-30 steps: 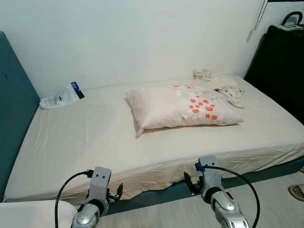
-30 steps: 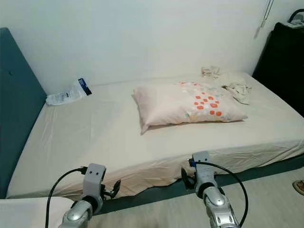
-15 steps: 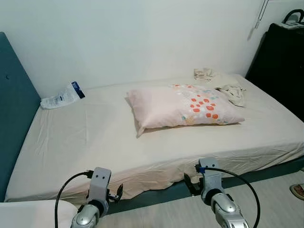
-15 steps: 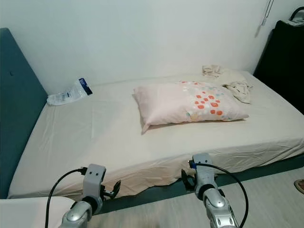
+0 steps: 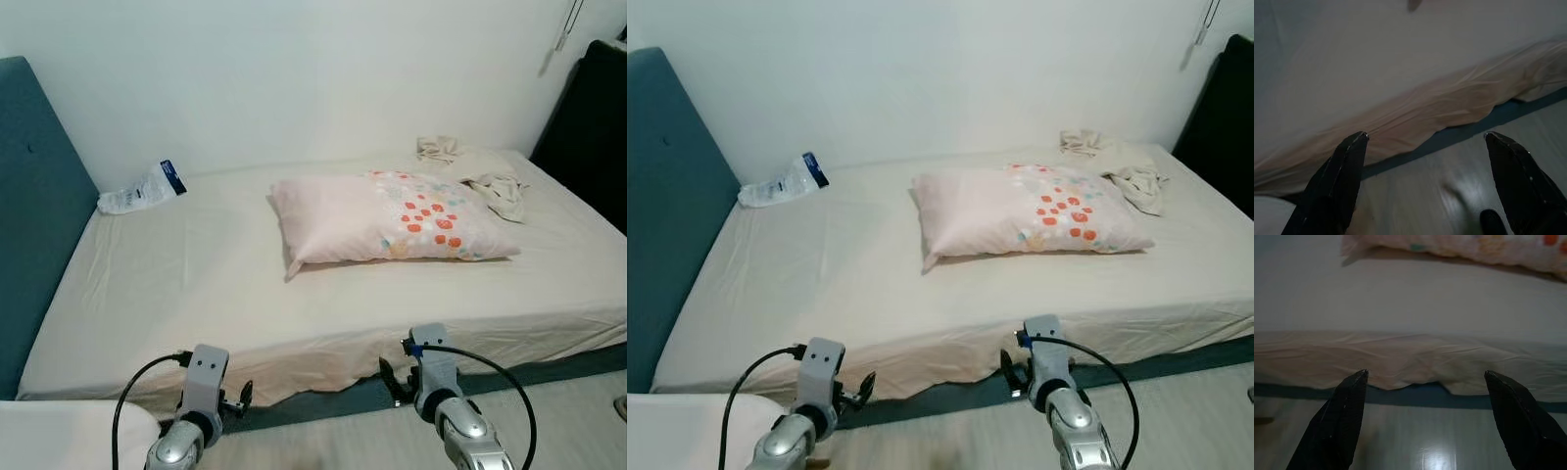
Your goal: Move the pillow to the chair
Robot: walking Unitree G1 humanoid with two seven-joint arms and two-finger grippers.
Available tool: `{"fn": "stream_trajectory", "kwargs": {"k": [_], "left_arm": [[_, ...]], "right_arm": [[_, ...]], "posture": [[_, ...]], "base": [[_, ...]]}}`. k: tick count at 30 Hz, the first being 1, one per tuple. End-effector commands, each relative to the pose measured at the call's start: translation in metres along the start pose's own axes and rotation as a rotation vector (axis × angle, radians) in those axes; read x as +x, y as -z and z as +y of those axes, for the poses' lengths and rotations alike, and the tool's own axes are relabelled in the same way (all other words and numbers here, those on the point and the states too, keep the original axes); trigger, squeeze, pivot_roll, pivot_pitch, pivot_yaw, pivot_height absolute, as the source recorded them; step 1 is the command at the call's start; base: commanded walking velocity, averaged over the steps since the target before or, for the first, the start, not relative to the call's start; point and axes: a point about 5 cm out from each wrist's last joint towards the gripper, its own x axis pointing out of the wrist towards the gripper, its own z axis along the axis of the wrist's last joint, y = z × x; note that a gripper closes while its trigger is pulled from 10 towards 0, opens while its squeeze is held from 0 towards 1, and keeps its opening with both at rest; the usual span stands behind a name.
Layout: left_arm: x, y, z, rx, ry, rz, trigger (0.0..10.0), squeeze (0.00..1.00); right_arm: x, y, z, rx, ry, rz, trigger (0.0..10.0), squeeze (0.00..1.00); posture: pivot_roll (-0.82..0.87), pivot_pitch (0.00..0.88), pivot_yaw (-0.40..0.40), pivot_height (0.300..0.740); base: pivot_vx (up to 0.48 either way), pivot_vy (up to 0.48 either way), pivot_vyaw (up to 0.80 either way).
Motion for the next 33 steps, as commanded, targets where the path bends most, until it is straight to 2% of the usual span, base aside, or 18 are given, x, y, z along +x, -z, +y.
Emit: {"fn": "stream_trajectory", "kwargs": {"k": [1,33], "left_arm": [[-0.0025,0.005,0.0023,0.008,-0.002,0.028,10.0,0.0],[-0.0019,0.0047,0.0032,0.015,0.005,0.036,10.0,0.0]], "right_arm": [[-0.0005,0.0022,0.0031,0.016,-0.005,0.004,10.0,0.0],[-0.0003,0.0019,0.0038,0.029,0.0,0.005,10.0,0.0]], "posture": [[-0.14,0.048,0.037,0.711],[-0.14,0.057,0.046,0.711]], "base": [[0.0,-0.322,0.0],[0.0,-0.356,0.0]]}}
